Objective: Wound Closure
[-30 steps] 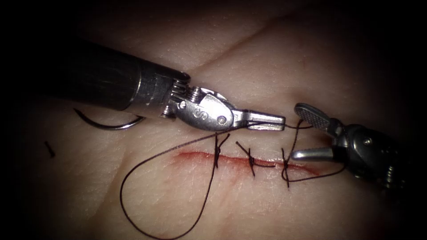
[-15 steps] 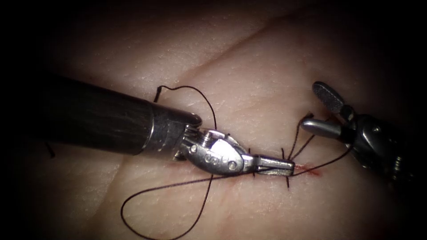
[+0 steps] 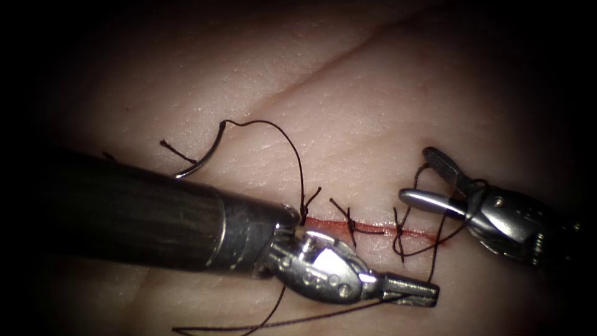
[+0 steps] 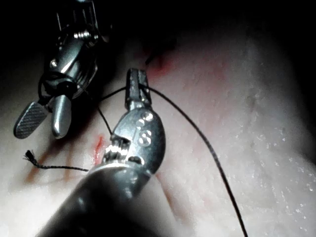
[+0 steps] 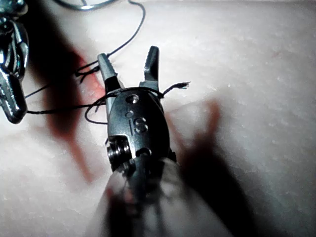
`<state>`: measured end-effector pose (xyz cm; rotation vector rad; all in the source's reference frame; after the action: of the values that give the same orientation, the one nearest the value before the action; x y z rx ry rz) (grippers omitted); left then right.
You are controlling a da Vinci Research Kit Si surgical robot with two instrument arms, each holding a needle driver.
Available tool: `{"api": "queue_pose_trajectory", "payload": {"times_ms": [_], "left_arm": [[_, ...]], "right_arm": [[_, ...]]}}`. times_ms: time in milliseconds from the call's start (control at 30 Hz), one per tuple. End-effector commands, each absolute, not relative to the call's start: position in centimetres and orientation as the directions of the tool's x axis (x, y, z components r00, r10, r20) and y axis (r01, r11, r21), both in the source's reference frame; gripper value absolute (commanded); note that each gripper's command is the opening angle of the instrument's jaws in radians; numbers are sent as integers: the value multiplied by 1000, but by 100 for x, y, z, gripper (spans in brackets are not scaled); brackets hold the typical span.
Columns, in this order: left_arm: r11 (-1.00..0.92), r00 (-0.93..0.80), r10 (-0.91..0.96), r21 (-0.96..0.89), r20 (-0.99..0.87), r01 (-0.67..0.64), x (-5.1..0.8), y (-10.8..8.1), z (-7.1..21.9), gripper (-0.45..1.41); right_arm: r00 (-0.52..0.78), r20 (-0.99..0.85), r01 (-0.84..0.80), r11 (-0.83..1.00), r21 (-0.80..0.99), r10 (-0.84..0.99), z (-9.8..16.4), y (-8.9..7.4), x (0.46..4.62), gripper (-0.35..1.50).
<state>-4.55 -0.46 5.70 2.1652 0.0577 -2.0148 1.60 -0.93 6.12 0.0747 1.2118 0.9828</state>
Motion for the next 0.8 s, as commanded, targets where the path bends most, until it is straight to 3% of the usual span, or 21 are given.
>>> {"api": "queue_pose_trajectory", "payload": {"times_ms": [33,400,800], "left_arm": [[-982,78,-95,106,-992,153,-460,-48,575,-45],[-982,79,-94,106,-992,157,-458,-34,589,-45],[-982,74,-95,106,-993,159,-459,-32,592,-45]], "right_arm": [[-8,-727,-606,575,549,686,627,-101,159,93],[-60,-622,-626,456,633,781,679,-122,130,103],[-79,-602,-599,445,665,794,693,-116,135,103]]}}
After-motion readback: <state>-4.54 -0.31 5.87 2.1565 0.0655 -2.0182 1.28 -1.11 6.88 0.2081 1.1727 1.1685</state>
